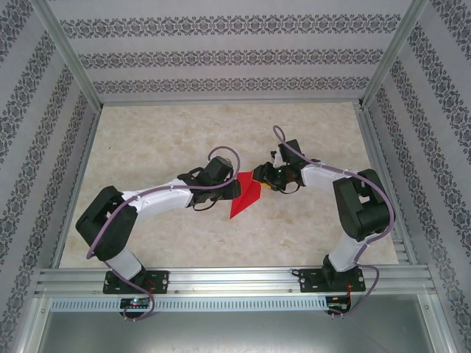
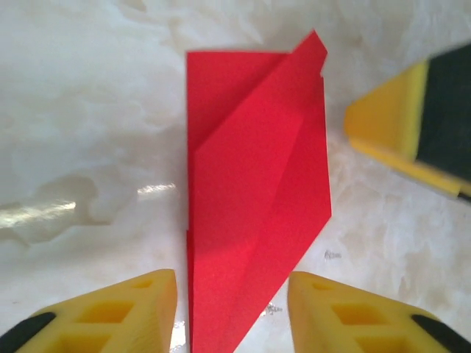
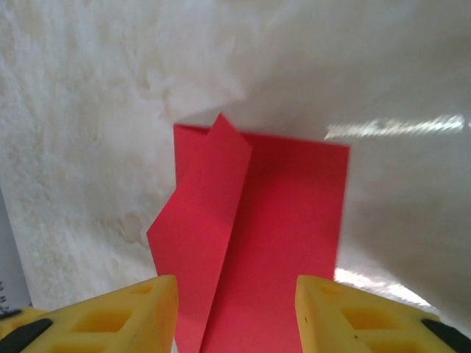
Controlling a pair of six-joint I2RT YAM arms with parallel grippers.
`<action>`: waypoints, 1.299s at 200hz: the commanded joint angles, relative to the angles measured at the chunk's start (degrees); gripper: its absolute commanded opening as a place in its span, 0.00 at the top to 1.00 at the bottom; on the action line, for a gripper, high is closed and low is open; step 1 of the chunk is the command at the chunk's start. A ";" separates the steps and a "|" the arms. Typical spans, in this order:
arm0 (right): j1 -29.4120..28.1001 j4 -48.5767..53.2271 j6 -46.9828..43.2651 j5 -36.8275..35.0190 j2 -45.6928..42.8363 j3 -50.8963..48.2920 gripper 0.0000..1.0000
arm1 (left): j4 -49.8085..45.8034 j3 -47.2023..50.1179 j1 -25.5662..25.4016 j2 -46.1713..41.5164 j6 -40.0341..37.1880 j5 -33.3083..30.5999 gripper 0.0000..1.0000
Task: Fold a paper plane with a square sheet of paper (pick it up from the middle)
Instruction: Fourth fold the wing at the center of the table, then pick up the paper from the center of the table.
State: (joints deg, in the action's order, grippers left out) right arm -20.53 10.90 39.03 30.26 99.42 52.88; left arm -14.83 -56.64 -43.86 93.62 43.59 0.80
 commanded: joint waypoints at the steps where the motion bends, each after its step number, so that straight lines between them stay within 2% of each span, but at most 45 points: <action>1: -1.99 -4.03 1.93 0.52 2.07 0.28 0.56 | -1.13 1.93 1.35 -2.78 2.42 -4.53 0.49; 81: -5.04 -7.79 2.97 3.40 5.91 1.58 0.66 | 0.45 7.41 4.71 -7.26 5.01 -4.18 0.22; 101: -5.22 -11.38 4.64 4.89 6.13 0.47 0.70 | 1.24 8.44 5.93 -7.83 5.65 -2.81 0.17; 129: -5.94 -22.94 11.99 6.41 6.57 -2.71 0.77 | 3.81 11.25 8.39 -9.00 6.68 -0.73 0.08; 152: -6.92 -25.39 13.44 5.11 7.19 -3.05 0.83 | 5.40 13.14 10.85 -10.14 6.38 1.75 0.02; 196: -6.54 -28.55 13.09 4.41 3.76 -4.95 0.92 | 9.80 16.68 14.56 -13.08 6.39 8.44 0.00; 238: -4.34 -37.65 13.75 14.69 -2.30 -4.93 0.93 | 17.11 18.55 16.85 -17.37 6.95 18.10 0.00; 260: -2.58 -43.53 18.87 19.65 -3.20 -4.26 0.93 | 27.11 19.75 17.63 -17.51 11.26 27.73 0.00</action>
State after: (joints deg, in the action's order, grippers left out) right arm -24.95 -22.44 53.12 42.46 98.41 47.44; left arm -1.34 -37.98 -27.38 77.23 50.61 16.64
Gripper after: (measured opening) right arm 0.076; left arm 0.999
